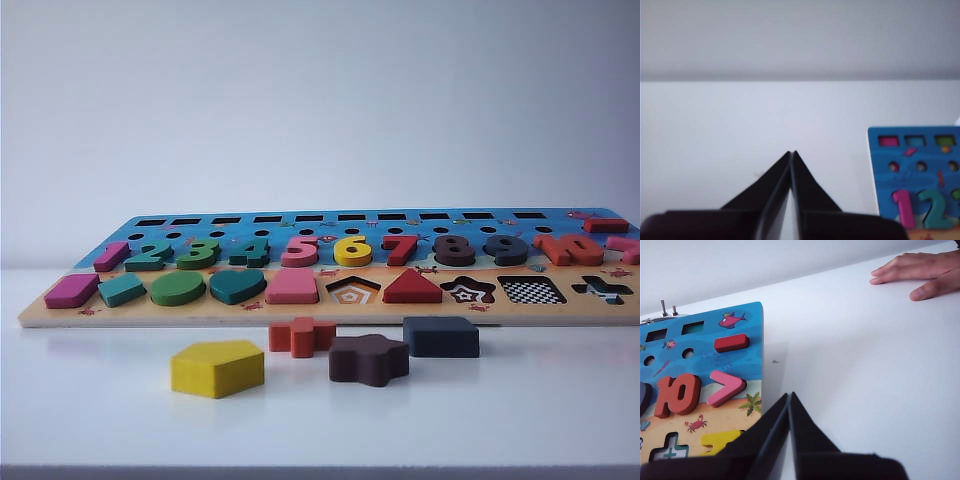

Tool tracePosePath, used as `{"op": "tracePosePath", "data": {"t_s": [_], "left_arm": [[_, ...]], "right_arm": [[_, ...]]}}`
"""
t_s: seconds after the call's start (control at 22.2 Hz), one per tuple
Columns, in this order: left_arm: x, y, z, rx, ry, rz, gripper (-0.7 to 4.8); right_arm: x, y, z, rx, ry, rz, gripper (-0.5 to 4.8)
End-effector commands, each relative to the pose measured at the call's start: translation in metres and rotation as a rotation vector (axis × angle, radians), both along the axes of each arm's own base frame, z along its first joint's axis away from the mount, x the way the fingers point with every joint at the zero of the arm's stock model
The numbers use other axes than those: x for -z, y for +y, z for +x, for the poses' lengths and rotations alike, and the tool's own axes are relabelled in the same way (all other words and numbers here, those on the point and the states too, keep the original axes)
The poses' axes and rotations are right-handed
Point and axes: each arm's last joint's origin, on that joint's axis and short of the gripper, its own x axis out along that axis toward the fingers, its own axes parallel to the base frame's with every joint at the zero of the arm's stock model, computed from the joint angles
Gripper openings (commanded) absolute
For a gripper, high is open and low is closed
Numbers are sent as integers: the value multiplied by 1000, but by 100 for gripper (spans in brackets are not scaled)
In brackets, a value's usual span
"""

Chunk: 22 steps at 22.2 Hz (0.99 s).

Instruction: Insert the cube into the slot.

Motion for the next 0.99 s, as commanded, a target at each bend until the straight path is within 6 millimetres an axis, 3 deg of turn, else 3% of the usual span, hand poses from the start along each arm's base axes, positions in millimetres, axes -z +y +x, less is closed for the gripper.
{"op": "tracePosePath", "data": {"t_s": [0.05, 0.23, 0.36, 0.99], "left_arm": [[-40, -7, 8, 66, -11, -1, 10], [-77, -24, 10, 253, 85, 2, 10], [-90, -35, 3, 442, 146, -9, 10], [-92, -53, -19, 892, 305, -92, 10]], "right_arm": [[4, 0, 0, 10, 30, -8, 0], [4, 0, 0, 10, 30, -8, 0], [4, 0, 0, 10, 30, -8, 0], [4, 0, 0, 10, 31, -8, 0]]}}
